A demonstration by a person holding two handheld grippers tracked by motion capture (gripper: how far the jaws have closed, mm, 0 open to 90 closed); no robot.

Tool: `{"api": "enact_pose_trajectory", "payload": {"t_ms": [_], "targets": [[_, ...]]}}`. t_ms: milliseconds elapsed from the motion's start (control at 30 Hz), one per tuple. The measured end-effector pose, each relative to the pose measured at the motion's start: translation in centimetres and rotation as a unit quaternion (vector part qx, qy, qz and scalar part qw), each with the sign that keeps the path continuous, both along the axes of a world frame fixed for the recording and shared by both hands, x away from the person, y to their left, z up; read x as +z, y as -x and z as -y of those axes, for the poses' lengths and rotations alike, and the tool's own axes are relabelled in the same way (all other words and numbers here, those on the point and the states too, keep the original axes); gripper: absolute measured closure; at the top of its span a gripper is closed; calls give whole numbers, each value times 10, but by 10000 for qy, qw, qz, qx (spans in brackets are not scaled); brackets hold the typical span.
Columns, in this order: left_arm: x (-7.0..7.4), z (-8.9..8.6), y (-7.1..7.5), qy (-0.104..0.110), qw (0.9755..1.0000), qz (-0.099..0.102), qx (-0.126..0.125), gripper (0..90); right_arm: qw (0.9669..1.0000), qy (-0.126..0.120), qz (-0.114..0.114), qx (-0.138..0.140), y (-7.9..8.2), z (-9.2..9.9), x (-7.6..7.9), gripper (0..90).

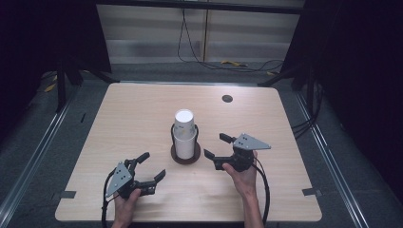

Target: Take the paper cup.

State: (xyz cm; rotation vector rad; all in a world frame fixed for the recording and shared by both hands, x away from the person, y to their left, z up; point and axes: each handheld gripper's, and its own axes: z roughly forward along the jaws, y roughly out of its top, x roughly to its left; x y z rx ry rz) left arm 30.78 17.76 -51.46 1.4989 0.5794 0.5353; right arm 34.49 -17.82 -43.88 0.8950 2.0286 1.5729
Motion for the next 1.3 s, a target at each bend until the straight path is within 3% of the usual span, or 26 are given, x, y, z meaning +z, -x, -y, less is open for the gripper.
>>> {"api": "enact_pose_trajectory", "payload": {"t_ms": [333,900,1100,1300], "targets": [[0,0,0,22,10000,-43,40,157,9997,2,48,239,-12,-14,13,169],[0,0,-1,42,9999,-106,94,157,9984,114,17,560,-33,-37,51,147],[0,0,-1,41,9999,-108,81,157,9973,385,20,632,-39,-48,63,179],[0,0,-1,47,9999,-101,85,157,9964,383,-232,727,-53,-52,64,179]]}}
